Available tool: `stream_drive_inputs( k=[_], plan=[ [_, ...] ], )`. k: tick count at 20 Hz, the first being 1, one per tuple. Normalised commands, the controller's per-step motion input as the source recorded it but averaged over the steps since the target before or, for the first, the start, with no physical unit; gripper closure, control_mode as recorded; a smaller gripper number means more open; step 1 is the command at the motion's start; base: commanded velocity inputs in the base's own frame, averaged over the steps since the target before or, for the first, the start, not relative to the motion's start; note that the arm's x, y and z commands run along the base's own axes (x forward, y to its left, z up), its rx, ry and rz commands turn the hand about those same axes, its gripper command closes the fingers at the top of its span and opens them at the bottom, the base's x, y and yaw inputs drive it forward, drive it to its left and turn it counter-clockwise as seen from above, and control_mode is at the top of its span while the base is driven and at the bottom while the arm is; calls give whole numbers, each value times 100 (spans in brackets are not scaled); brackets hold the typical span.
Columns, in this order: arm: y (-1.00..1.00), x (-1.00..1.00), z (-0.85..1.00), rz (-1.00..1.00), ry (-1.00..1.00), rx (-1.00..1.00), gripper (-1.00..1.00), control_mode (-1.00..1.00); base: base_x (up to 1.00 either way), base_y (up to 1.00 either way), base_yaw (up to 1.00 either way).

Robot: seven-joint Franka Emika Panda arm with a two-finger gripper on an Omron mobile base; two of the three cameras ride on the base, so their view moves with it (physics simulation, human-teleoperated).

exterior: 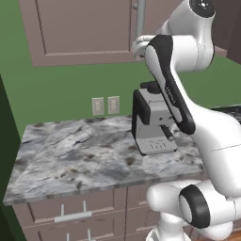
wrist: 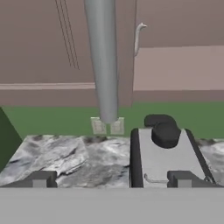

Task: Open the cabinet, pick the kettle from the cabinet, and place it in the sink.

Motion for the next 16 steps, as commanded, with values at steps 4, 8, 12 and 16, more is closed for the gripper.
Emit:
stream_drive_inputs(
  k=[4, 8, 12, 16],
  plan=[
    [8, 51, 30, 0, 17, 3, -100, -100, 0, 0, 0],
    [11, 42, 34, 0, 6, 0, -100, -100, 0, 0, 0],
    [9, 45, 16, 0, 0, 0, -100, -100, 0, 0, 0],
    [2, 58, 0, 0, 0, 0, -100, -100, 0, 0, 0]
  ],
)
